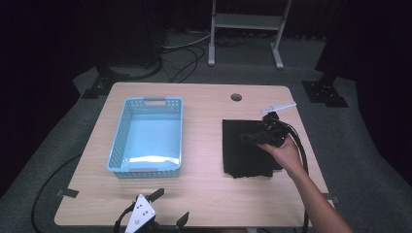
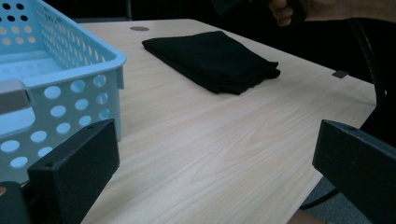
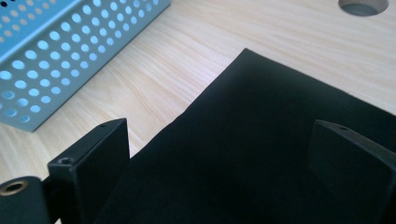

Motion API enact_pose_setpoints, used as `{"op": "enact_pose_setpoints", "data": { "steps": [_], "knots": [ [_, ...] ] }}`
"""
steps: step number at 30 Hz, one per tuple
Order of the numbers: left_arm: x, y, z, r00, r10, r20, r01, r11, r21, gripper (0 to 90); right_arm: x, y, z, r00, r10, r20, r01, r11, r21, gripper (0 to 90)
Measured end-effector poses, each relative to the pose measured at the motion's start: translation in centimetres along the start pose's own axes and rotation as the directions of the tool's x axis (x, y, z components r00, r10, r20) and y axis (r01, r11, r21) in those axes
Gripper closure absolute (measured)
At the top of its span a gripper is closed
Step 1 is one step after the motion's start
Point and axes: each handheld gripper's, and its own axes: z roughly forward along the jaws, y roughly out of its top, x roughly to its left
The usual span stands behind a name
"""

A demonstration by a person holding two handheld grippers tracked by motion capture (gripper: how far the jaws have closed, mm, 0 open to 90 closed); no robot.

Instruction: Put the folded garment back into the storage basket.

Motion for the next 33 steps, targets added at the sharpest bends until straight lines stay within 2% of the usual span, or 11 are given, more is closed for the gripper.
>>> {"op": "enact_pose_setpoints", "data": {
  "steps": [5, 7, 12, 13, 20, 28, 30, 31, 33],
  "knots": [
    [0.1, -0.1, 0.1, 1.0000, -0.008, 0.002, 0.008, 0.9999, 0.009, 0.0, 0.0, -0.1, 1.0, 0.9996, -0.017, 0.021, 0.016, 0.999, 0.039, 5.7],
    [-0.1, -0.1, 0.1, 0.9999, -0.008, 0.012, 0.008, 0.9999, 0.011, 0.0, -0.2, -0.3, 1.5, 0.9991, -0.020, 0.036, 0.017, 0.997, 0.073, 8.5],
    [-0.3, -0.1, 0.2, 0.9999, -0.002, 0.017, 0.002, 0.9999, 0.015, 0.0, -1.1, -1.1, 2.1, 0.9986, 0.026, 0.045, -0.030, 0.995, 0.094, 9.4],
    [-0.3, -0.1, 0.2, 0.9998, 0.001, 0.017, -0.002, 0.9999, 0.016, 0.0, -1.2, -1.3, 2.1, 0.9983, 0.036, 0.045, -0.041, 0.994, 0.097, 12.6],
    [-0.3, -0.2, 0.3, 0.9999, 0.001, 0.013, -0.002, 0.9998, 0.018, 0.0, -1.7, -1.9, 2.8, 0.9964, 0.037, 0.077, -0.047, 0.990, 0.136, 13.8],
    [-0.2, -0.2, 0.2, 0.9999, -0.003, 0.013, 0.003, 0.9999, 0.016, 0.0, -1.7, -2.3, 4.1, 0.9923, -0.001, 0.124, -0.021, 0.984, 0.179, 15.6],
    [-0.2, -0.2, 0.2, 0.9999, -0.003, 0.014, 0.003, 0.9999, 0.014, 0.0, -1.7, -2.6, 4.7, 0.9911, -0.006, 0.133, -0.021, 0.978, 0.207, 15.5],
    [-0.2, -0.2, 0.2, 0.9999, -0.003, 0.014, 0.003, 0.9999, 0.013, 0.0, -1.5, -2.8, 4.9, 0.9881, -0.033, 0.150, 0.001, 0.979, 0.206, 16.3],
    [-0.1, -0.2, 0.2, 0.9999, -0.007, 0.012, 0.007, 0.9999, 0.011, 0.0, -0.9, -3.2, 5.2, 0.9767, -0.087, 0.196, 0.048, 0.980, 0.195, 18.2]
  ]
}}
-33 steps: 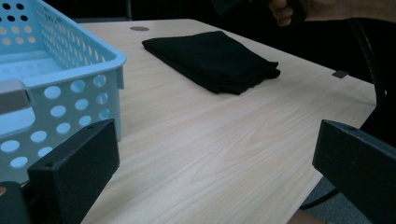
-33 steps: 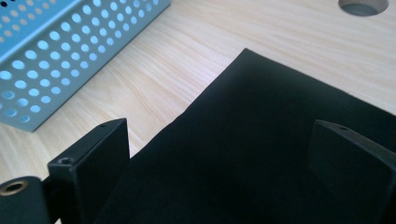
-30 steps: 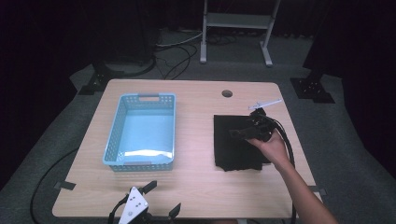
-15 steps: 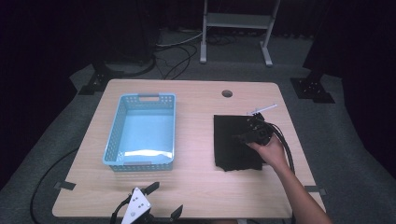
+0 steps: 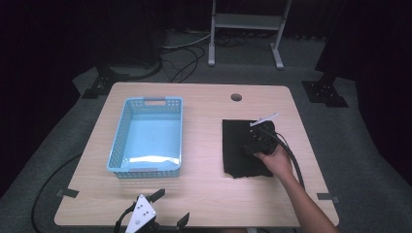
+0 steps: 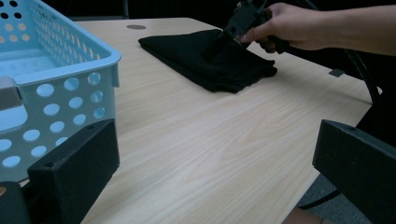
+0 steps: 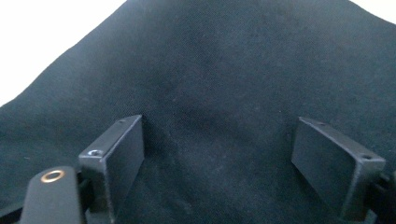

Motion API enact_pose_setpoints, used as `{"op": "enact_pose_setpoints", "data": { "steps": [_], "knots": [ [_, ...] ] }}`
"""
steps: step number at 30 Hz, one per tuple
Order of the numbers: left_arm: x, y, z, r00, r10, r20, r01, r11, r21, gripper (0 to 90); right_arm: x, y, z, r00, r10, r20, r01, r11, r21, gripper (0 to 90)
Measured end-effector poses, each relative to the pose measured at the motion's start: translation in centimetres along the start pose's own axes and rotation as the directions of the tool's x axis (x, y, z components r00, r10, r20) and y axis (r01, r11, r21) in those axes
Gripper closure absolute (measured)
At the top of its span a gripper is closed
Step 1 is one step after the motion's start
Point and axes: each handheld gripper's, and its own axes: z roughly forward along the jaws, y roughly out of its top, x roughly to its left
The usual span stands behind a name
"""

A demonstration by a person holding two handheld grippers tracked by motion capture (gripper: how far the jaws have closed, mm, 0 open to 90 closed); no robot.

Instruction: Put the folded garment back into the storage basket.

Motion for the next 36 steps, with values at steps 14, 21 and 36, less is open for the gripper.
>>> {"op": "enact_pose_setpoints", "data": {
  "steps": [14, 21, 36],
  "knots": [
    [0.1, -0.1, 0.1, 0.9999, -0.011, 0.001, 0.011, 0.9999, 0.004, 0.0, 0.5, -0.2, -0.1, 0.9996, -0.023, 0.019, 0.023, 1.000, -0.016, 25.1],
    [0.1, -0.1, 0.2, 0.9999, -0.013, 0.002, 0.013, 0.9999, 0.007, 0.0, 0.7, -0.3, -0.1, 0.9993, -0.033, 0.015, 0.033, 0.999, -0.024, 29.4],
    [0.3, -0.1, 0.1, 0.9998, -0.019, -0.003, 0.019, 0.9998, 0.000, 0.0, 1.3, -0.2, -0.3, 0.9986, -0.052, 0.012, 0.052, 0.998, -0.034, 47.6]
  ]
}}
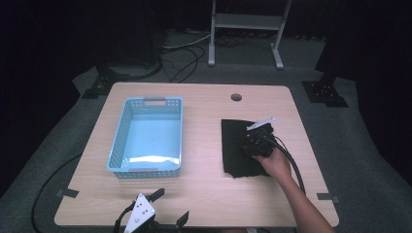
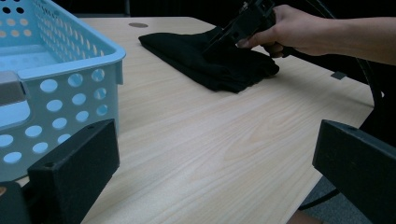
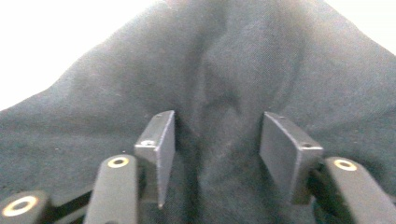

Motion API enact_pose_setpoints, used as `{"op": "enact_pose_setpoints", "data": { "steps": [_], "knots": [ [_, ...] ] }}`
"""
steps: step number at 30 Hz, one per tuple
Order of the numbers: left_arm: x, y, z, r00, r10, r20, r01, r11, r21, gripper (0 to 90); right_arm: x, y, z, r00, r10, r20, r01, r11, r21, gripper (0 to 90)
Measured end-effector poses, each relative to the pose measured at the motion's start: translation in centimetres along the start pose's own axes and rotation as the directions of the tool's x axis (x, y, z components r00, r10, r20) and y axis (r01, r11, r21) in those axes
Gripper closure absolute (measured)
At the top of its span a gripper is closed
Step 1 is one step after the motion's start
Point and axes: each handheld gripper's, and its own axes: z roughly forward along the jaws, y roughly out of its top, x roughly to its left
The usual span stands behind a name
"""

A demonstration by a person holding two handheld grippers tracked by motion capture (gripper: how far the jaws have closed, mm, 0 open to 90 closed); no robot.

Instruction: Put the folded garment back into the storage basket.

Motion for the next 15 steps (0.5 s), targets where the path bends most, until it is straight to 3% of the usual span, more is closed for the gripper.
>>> {"op": "enact_pose_setpoints", "data": {
  "steps": [11, 15],
  "knots": [
    [0.15, 0.04, -0.09, 1.0000, -0.003, -0.003, 0.003, 1.0000, -0.003, 0.0, 0.52, 0.09, 0.00, 0.9997, -0.023, 0.000, 0.023, 1.000, -0.013, 61.4],
    [0.24, 0.05, -0.15, 1.0000, -0.005, -0.007, 0.005, 1.0000, -0.003, 0.0, 0.58, -0.39, -0.02, 0.9998, -0.021, 0.006, 0.021, 0.999, -0.050, 65.1]
  ]
}}
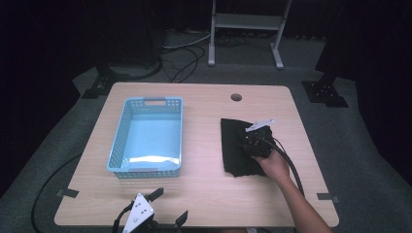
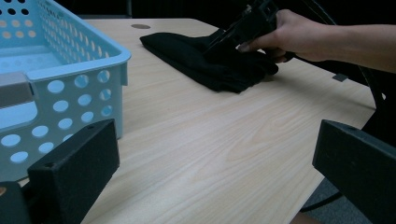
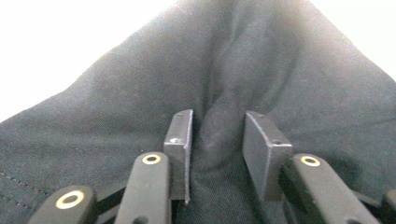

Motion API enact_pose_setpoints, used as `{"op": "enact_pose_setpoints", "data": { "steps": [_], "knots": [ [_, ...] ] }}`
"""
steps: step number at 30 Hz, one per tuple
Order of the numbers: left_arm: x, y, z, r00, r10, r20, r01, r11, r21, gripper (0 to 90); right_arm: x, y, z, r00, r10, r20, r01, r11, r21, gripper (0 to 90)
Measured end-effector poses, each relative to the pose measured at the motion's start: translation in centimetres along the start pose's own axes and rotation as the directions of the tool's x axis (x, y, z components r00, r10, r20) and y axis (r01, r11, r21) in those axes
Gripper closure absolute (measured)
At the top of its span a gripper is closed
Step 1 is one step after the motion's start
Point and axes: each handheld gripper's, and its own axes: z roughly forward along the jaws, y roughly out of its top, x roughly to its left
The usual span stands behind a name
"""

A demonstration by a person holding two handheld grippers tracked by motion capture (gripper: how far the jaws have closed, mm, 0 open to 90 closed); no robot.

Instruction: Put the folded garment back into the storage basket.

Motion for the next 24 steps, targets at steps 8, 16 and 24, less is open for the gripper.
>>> {"op": "enact_pose_setpoints", "data": {
  "steps": [8, 16, 24],
  "knots": [
    [0.0, 0.0, 0.0, 1.0000, -0.003, 0.001, 0.003, 1.0000, -0.003, 0.0, 0.6, 0.0, 0.0, 0.9991, -0.023, 0.034, 0.023, 1.000, 0.000, 75.6],
    [-0.1, 0.1, -0.2, 1.0000, -0.003, -0.001, 0.003, 0.9999, -0.010, 0.0, 0.9, 0.0, 0.0, 0.9976, -0.017, 0.067, 0.018, 1.000, -0.005, 78.8],
    [-0.2, 0.1, -0.3, 1.0000, -0.002, -0.002, 0.002, 0.9999, -0.016, 0.0, 1.0, 0.1, 0.0, 0.9966, -0.037, 0.073, 0.037, 0.999, 0.001, 79.6]
  ]
}}
